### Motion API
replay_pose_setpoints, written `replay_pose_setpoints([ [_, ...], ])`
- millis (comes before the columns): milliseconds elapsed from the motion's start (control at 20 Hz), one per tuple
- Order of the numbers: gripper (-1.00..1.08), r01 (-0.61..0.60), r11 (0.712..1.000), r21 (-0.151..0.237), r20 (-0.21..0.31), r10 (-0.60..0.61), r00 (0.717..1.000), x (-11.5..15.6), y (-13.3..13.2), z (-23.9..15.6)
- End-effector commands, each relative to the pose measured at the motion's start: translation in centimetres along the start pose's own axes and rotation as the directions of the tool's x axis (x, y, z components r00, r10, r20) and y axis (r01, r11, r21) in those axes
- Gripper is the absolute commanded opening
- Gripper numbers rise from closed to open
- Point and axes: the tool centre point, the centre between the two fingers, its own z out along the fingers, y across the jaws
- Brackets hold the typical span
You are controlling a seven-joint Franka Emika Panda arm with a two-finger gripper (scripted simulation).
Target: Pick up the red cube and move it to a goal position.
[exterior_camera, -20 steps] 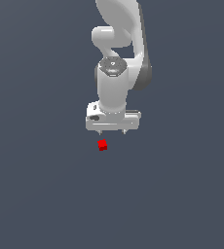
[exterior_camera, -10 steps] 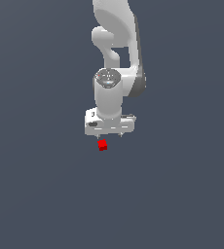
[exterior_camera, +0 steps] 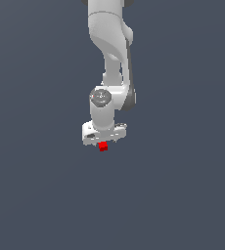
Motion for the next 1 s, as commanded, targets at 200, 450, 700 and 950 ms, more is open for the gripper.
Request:
replay_pose_setpoints([
  [200,1.0,0.06,0.998,0.001,-0.001,-0.06,0.998,-0.5,1.0,3.0],
  [450,1.0,0.072,0.997,0.001,0.0,-0.072,0.997,-0.5,1.2,3.7],
  [700,-1.0,0.072,0.997,0.001,0.0,-0.072,0.997,-0.5,1.2,3.7],
  [950,-1.0,0.072,0.997,0.001,0.0,-0.072,0.997,-0.5,1.2,3.7],
])
